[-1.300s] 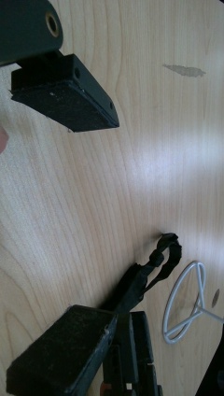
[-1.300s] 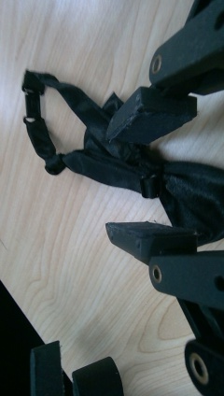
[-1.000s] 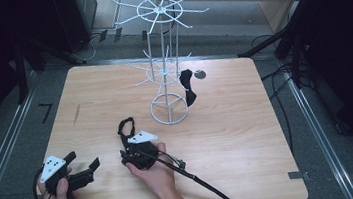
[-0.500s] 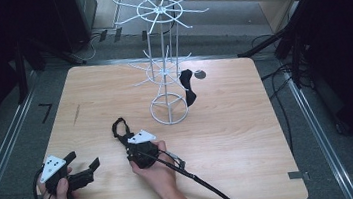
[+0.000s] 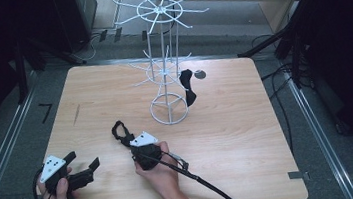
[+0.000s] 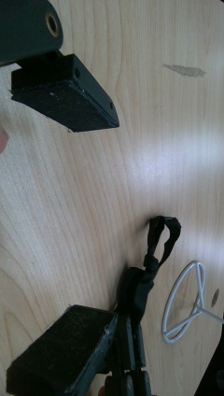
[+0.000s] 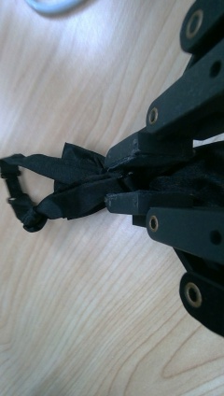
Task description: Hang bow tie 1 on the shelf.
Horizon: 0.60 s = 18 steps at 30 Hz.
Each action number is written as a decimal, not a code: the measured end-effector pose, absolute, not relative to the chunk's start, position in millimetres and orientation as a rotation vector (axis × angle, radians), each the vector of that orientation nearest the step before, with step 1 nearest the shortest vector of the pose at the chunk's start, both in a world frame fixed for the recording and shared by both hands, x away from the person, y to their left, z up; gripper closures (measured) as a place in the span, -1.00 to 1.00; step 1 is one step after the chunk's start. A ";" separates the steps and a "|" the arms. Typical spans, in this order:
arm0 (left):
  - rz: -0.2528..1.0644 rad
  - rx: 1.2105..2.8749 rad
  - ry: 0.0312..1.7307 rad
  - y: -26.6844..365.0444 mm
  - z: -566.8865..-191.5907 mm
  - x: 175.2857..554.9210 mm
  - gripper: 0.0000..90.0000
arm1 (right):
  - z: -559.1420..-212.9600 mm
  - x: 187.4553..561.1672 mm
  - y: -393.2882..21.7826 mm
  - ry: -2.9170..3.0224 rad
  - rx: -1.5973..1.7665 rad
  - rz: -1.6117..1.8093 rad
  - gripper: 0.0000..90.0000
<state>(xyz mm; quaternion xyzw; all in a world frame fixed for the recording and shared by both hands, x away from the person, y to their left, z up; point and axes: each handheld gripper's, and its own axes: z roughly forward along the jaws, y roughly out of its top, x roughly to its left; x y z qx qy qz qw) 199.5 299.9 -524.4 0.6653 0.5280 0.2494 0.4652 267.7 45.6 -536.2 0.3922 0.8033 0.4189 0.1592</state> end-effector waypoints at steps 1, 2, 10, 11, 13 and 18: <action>0.612 1.634 1.297 299.9 -524.4 199.5 -0.82 | -534.9 267.2 44.2 2.285 1.122 1.206 0.76; 0.612 1.634 1.296 299.9 -524.4 199.5 -0.82 | -533.3 266.7 42.7 2.276 1.120 1.216 0.76; 0.614 1.634 1.297 299.7 -524.3 199.4 -0.82 | -519.4 260.4 32.2 2.216 1.072 1.255 0.76; 0.614 1.634 1.297 299.6 -524.3 199.4 -0.82 | -517.8 259.8 30.4 2.211 1.060 1.258 0.76; 0.614 1.634 1.297 299.6 -524.4 199.4 -0.82 | -514.8 257.9 27.3 2.196 1.050 1.263 0.76; 0.614 1.634 1.297 299.7 -524.4 199.5 -0.82 | -508.0 255.3 17.5 2.156 1.031 1.270 0.76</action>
